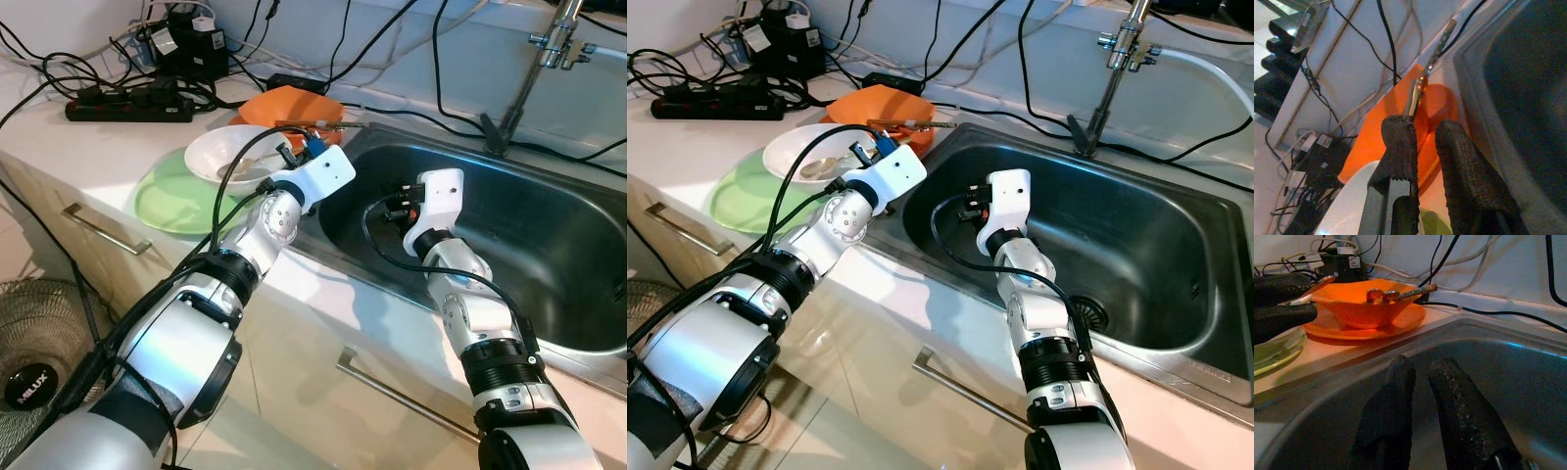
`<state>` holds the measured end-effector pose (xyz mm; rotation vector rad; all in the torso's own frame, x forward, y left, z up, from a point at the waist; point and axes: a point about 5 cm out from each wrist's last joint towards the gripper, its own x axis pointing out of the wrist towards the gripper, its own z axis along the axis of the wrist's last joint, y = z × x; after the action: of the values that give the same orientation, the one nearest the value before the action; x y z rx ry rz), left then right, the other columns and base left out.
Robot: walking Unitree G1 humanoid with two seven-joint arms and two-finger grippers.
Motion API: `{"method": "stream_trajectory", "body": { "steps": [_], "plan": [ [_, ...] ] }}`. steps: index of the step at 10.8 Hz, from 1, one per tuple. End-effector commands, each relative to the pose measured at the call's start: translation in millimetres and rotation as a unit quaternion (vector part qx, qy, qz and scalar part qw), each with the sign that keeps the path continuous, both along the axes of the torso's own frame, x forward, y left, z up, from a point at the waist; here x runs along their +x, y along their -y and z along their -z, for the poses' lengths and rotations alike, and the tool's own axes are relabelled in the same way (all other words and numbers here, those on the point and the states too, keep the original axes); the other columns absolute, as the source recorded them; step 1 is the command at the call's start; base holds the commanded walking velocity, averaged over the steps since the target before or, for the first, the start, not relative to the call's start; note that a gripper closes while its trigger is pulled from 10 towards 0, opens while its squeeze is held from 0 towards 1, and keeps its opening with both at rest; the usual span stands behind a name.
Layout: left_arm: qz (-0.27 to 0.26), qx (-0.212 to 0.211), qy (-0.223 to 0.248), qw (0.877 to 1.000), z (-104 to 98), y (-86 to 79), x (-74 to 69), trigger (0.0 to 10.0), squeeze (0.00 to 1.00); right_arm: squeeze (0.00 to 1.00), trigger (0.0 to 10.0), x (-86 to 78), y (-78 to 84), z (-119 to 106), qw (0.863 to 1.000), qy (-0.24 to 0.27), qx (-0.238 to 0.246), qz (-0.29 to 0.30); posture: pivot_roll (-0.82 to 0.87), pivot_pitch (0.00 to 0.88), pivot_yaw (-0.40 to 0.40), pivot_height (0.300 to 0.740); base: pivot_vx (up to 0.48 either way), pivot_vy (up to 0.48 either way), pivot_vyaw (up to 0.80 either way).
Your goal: Kitchen organization
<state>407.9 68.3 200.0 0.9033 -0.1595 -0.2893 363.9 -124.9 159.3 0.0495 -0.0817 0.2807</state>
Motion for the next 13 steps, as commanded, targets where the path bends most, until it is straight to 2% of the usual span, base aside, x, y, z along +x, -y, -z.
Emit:
{"method": "stream_trajectory", "body": {
  "steps": [1, 5, 9, 13],
  "plan": [
    [0.001, 0.008, 0.020, 1.000, -11.0, 4.3, 2.1, 10.0, 0.00, 0.00, 10.0, -1.6, 3.2, -0.7, 1.000, 0.000, 0.003, 0.007, 0.14, 0.000, -0.011, 0.740, 0.000, 0.000, 0.00],
    [-0.016, -0.006, 0.044, 0.999, -25.2, 1.3, 5.8, 10.0, 0.00, 0.00, 10.0, -6.4, 5.4, 2.3, 1.000, -0.001, 0.007, 0.012, 0.12, 0.002, -0.012, 0.740, 0.000, 0.000, 0.00],
    [-0.028, -0.006, 0.043, 0.999, -25.0, -2.9, 6.9, 10.0, 0.00, 0.00, 10.0, -18.3, 12.9, 8.4, 1.000, -0.010, 0.002, 0.021, 0.09, 0.034, -0.017, 0.740, 0.000, 0.000, 0.00],
    [-0.039, -0.010, 0.038, 0.998, -20.5, -9.5, 7.1, 10.0, 0.00, 0.00, 10.0, -28.0, 7.2, 10.6, 1.000, -0.018, 0.007, 0.017, 0.09, 0.070, -0.026, 0.740, 0.000, 0.000, 0.00]
  ]
}}
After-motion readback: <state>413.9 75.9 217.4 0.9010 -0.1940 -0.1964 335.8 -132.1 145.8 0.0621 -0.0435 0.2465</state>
